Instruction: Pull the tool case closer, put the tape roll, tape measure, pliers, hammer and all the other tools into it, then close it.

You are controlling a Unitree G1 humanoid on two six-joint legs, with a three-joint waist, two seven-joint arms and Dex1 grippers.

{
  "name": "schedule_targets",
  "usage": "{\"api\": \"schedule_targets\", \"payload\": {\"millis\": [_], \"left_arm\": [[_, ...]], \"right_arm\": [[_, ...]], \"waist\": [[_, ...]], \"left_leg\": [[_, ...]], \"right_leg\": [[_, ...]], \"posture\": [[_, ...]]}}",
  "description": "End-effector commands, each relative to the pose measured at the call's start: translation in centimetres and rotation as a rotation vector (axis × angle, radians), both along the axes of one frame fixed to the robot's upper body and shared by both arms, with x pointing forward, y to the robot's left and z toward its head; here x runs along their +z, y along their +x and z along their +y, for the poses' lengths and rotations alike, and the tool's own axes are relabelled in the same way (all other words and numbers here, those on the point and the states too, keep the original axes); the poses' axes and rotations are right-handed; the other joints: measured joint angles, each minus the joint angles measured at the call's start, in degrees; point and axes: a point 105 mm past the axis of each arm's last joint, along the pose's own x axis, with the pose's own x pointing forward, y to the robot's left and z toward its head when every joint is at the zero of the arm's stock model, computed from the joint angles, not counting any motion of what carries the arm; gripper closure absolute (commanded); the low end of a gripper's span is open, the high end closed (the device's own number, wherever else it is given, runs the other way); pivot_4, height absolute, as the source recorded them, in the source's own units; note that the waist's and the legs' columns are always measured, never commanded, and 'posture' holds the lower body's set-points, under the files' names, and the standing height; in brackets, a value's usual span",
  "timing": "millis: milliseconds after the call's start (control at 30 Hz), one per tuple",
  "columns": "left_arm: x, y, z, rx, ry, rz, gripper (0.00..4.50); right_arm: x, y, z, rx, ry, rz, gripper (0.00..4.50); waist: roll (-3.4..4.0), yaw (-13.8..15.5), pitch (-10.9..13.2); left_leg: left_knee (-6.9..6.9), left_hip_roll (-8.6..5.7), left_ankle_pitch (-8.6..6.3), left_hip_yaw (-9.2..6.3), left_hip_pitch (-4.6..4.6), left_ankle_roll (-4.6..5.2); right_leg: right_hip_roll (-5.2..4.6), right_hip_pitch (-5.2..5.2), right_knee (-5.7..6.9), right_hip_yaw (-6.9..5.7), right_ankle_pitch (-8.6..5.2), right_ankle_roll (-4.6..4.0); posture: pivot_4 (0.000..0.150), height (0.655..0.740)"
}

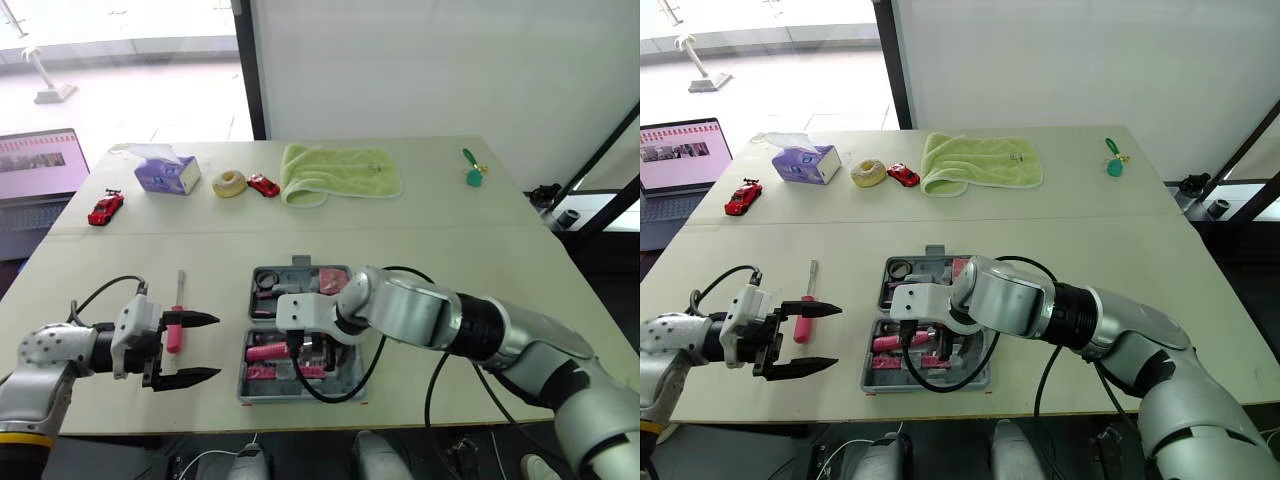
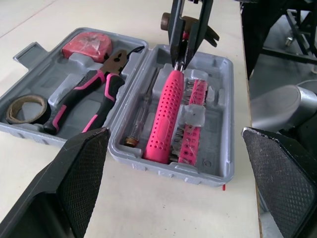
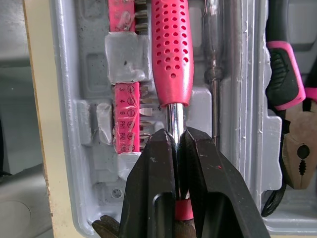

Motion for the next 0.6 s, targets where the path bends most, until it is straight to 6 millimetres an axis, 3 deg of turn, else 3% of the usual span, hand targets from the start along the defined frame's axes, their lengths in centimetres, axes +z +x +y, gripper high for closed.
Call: {"api": "schedule_targets", "payload": {"millis": [33, 300, 533, 600], "left_arm": [[0.66, -0.01, 0.07, 0.0, 0.004, -0.033, 0.0], [0.56, -0.1, 0.21, 0.007, 0.004, -0.031, 0.0], [0.55, -0.1, 0.3, 0.009, 0.001, -0.031, 0.0], [0.54, -0.09, 0.32, 0.01, 0.0, -0.031, 0.0]], "right_arm": [[0.48, 0.22, 0.78, 0.015, 0.028, -0.041, 4.49], [0.16, 0.37, 0.33, -0.019, 0.015, -0.026, 4.49], [0.86, 0.62, 0.88, -0.038, 0.063, -0.027, 1.24], [1.11, 0.69, 1.08, -0.038, 0.086, -0.03, 1.24]], "waist": [[0.0, 0.0, 0.0], [0.0, 0.1, 0.0], [0.0, 0.1, 0.0], [0.0, 0.1, 0.0]], "left_leg": [[0.0, 0.0, 0.0, 0.0, 0.0, 0.0], [0.0, 0.0, 0.0, -0.01, 0.0, 0.0], [0.0, 0.0, 0.0, -0.01, -0.01, -0.01], [0.0, 0.0, 0.0, -0.01, -0.01, -0.01]], "right_leg": [[0.0, 0.0, 0.0, 0.0, 0.0, 0.0], [0.0, 0.0, 0.01, 0.0, 0.0, 0.0], [0.0, 0.0, 0.0, -0.01, 0.0, 0.0], [0.0, 0.0, 0.0, -0.01, 0.0, 0.0]], "posture": [[0.15, 0.74], [0.15, 0.74], [0.15, 0.74], [0.15, 0.74]]}}
